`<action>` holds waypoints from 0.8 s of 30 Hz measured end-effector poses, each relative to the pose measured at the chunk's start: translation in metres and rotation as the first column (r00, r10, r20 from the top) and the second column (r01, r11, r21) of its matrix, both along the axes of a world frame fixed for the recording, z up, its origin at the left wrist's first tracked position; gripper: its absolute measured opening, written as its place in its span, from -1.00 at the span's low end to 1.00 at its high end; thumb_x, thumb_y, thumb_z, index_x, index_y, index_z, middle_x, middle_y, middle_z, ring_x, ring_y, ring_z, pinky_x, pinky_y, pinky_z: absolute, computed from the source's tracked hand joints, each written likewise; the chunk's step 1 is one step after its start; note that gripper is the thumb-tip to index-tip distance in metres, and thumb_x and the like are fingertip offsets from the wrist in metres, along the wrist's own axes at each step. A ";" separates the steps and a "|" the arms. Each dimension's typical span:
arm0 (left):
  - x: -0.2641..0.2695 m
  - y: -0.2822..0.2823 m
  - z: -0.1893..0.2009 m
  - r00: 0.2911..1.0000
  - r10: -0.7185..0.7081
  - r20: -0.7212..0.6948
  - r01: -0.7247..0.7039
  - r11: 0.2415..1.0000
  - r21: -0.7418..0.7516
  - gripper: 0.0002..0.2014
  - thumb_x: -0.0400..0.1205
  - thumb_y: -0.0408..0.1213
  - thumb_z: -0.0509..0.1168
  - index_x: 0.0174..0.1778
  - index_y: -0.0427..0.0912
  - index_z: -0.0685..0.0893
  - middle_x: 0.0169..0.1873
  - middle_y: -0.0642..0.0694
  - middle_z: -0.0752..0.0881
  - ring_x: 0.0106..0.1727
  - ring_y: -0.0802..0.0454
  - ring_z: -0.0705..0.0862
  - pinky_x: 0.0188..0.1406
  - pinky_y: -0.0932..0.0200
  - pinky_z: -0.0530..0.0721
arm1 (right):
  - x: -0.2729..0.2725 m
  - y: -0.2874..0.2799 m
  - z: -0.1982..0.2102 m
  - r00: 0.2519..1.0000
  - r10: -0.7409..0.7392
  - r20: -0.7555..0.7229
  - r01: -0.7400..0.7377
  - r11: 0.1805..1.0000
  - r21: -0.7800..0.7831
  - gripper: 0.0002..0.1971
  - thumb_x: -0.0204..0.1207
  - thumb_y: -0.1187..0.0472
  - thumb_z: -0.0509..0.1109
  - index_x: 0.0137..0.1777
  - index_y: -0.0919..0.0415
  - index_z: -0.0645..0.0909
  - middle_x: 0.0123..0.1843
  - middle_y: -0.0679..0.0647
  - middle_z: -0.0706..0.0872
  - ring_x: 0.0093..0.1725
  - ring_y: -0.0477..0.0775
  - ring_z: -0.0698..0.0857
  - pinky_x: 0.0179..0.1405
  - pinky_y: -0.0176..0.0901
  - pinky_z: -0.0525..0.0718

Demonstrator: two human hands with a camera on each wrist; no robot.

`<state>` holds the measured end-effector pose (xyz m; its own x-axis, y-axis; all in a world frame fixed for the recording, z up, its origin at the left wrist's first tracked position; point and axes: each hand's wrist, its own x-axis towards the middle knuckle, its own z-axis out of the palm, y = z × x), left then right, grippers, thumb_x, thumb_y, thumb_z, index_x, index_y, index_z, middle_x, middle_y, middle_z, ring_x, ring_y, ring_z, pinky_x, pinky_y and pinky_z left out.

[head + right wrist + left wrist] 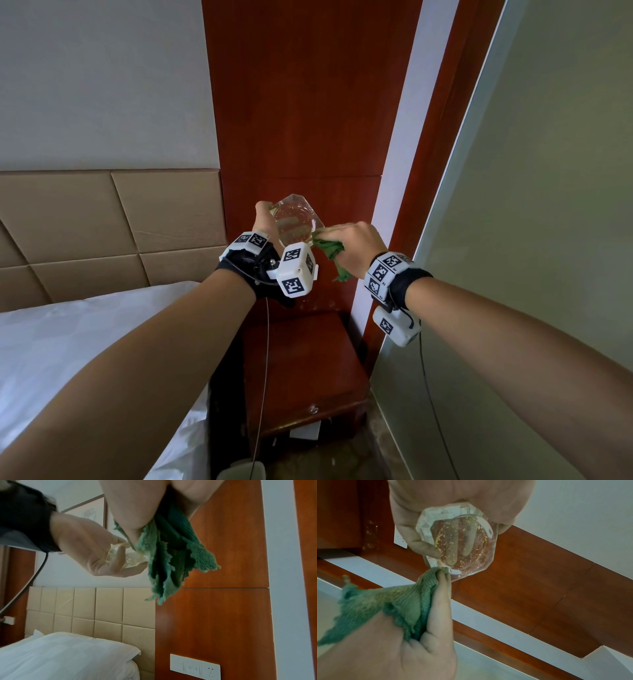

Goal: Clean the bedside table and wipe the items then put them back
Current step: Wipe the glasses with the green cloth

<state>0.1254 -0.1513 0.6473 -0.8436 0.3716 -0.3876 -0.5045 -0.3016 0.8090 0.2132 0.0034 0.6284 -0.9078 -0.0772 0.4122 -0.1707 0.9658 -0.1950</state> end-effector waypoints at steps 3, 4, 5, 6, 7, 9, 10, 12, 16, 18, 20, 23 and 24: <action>0.005 -0.002 0.003 1.000 -0.004 0.002 0.004 1.000 0.012 -0.55 0.68 0.10 0.05 0.04 -0.21 0.64 -0.07 -0.17 0.75 -0.28 -0.12 0.66 -0.45 0.14 0.63 | 0.002 0.002 0.004 0.997 0.015 -0.082 -0.023 0.995 -0.096 -0.68 0.47 0.38 0.42 0.08 0.00 0.83 0.00 -0.02 0.86 -0.01 0.07 0.80 0.04 0.02 0.77; 0.008 -0.003 0.005 1.000 0.007 0.003 -0.007 1.000 0.022 -0.55 0.67 0.10 0.06 0.09 -0.19 0.64 -0.01 -0.17 0.74 -0.26 -0.13 0.67 -0.45 0.13 0.66 | 0.001 0.003 0.005 0.989 0.004 -0.149 -0.025 0.989 -0.143 -0.75 0.48 0.35 0.45 0.05 0.04 0.83 -0.02 -0.02 0.86 -0.05 0.05 0.81 0.00 0.02 0.78; 0.010 -0.003 0.007 1.000 0.005 0.008 -0.006 0.999 0.037 -0.55 0.66 0.11 0.07 0.12 -0.18 0.65 0.01 -0.17 0.74 -0.25 -0.14 0.68 -0.45 0.11 0.68 | 0.000 0.004 0.006 0.978 -0.024 -0.207 -0.015 0.982 -0.186 -0.76 0.49 0.36 0.46 0.06 0.07 0.83 0.01 -0.02 0.85 -0.02 0.02 0.81 0.03 0.01 0.78; 0.010 -0.003 0.007 1.000 -0.002 0.015 0.001 0.999 0.054 -0.54 0.63 0.12 0.09 0.15 -0.17 0.65 0.02 -0.16 0.74 -0.23 -0.15 0.70 -0.46 0.05 0.70 | -0.001 0.005 0.007 0.968 -0.061 -0.244 0.007 0.976 -0.217 -0.73 0.49 0.38 0.46 0.11 0.09 0.82 0.07 -0.02 0.84 0.06 0.00 0.80 0.12 -0.02 0.76; 0.012 -0.003 0.008 1.000 -0.007 0.020 0.006 0.997 0.073 -0.53 0.60 0.13 0.11 0.16 -0.16 0.65 -0.01 -0.15 0.75 -0.23 -0.15 0.70 -0.45 0.01 0.71 | -0.002 0.006 0.008 0.962 -0.091 -0.257 0.031 0.973 -0.230 -0.68 0.48 0.41 0.45 0.17 0.09 0.80 0.15 -0.02 0.82 0.15 -0.02 0.78 0.24 -0.09 0.71; 0.015 -0.001 0.010 1.000 -0.005 0.025 0.003 0.996 0.090 -0.55 0.58 0.11 0.12 0.17 -0.13 0.66 -0.12 -0.14 0.75 -0.27 -0.15 0.71 -0.45 -0.01 0.70 | -0.002 0.004 0.008 0.971 -0.103 -0.214 0.060 0.978 -0.201 -0.59 0.51 0.45 0.41 0.29 0.07 0.74 0.29 -0.05 0.76 0.30 -0.05 0.71 0.40 -0.30 0.52; 0.017 0.000 0.010 1.000 0.002 0.029 -0.005 0.995 0.098 -0.56 0.59 0.09 0.12 0.17 -0.14 0.67 -0.14 -0.14 0.75 -0.28 -0.15 0.71 -0.47 -0.02 0.69 | 0.000 0.002 0.007 0.981 -0.090 -0.175 0.062 0.985 -0.158 -0.55 0.52 0.47 0.38 0.33 0.06 0.71 0.34 -0.06 0.72 0.35 -0.04 0.67 0.42 -0.34 0.46; 0.019 -0.001 0.010 0.999 0.011 0.038 -0.015 0.993 0.117 -0.54 0.60 0.06 0.11 0.19 -0.16 0.69 -0.11 -0.15 0.75 -0.27 -0.16 0.70 -0.48 -0.03 0.69 | 0.006 -0.002 0.004 0.990 -0.045 -0.133 0.038 0.998 -0.055 -0.46 0.48 0.54 0.33 0.38 0.05 0.67 0.40 -0.08 0.68 0.44 -0.02 0.60 0.50 -0.22 0.44; 0.019 -0.005 0.003 0.998 0.011 0.060 -0.019 0.992 0.125 -0.56 0.63 0.07 0.07 0.03 -0.18 0.69 -0.12 -0.15 0.75 -0.24 -0.16 0.70 -0.47 -0.02 0.72 | 0.009 -0.001 0.003 0.998 0.004 -0.060 -0.004 1.000 0.010 -0.52 0.42 0.46 0.40 0.27 0.00 0.75 0.28 -0.09 0.75 0.36 -0.04 0.67 0.46 -0.06 0.55; 0.020 -0.006 0.001 0.996 0.015 0.084 -0.027 0.990 0.142 -0.56 0.63 0.08 0.07 0.05 -0.18 0.69 -0.11 -0.14 0.76 -0.23 -0.16 0.70 -0.44 -0.02 0.71 | 0.009 -0.001 0.008 0.998 -0.028 -0.059 0.021 0.993 -0.120 -0.67 0.46 0.37 0.45 0.13 0.00 0.82 0.09 -0.07 0.84 0.10 -0.01 0.79 0.21 -0.07 0.72; 0.019 -0.006 0.000 0.996 0.002 0.091 -0.016 0.988 0.150 -0.53 0.60 0.09 0.09 0.10 -0.18 0.71 -0.06 -0.16 0.78 -0.16 -0.17 0.72 -0.37 0.02 0.69 | 0.007 0.000 0.011 0.990 -0.118 -0.080 0.090 0.953 -0.290 -0.76 0.51 0.34 0.44 0.06 0.05 0.83 -0.10 -0.05 0.85 -0.14 -0.01 0.79 -0.08 -0.14 0.77; 0.019 -0.008 0.001 0.993 -0.034 0.114 0.016 0.987 0.157 -0.51 0.55 0.11 0.14 0.08 -0.21 0.74 -0.02 -0.19 0.78 -0.03 -0.19 0.71 -0.25 0.07 0.66 | 0.000 0.003 0.011 0.955 -0.282 -0.094 0.209 0.862 -0.461 -0.84 0.52 0.33 0.39 -0.10 0.12 0.80 -0.28 -0.05 0.76 -0.27 -0.01 0.68 -0.29 -0.18 0.61; 0.019 -0.008 0.001 0.992 -0.042 0.119 0.020 0.984 0.178 -0.51 0.53 0.10 0.16 0.07 -0.22 0.74 -0.04 -0.20 0.78 -0.02 -0.19 0.70 -0.22 0.07 0.66 | -0.003 0.004 0.010 0.947 -0.317 -0.053 0.245 0.819 -0.519 -0.87 0.52 0.31 0.37 -0.18 0.15 0.74 -0.35 -0.02 0.70 -0.31 0.03 0.63 -0.32 -0.17 0.53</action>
<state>0.1444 -0.1596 0.6480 -0.7812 0.4682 -0.4130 -0.6072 -0.4163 0.6767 0.2099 0.0078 0.6382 -0.7929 0.4219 0.4396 0.0347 0.7516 -0.6587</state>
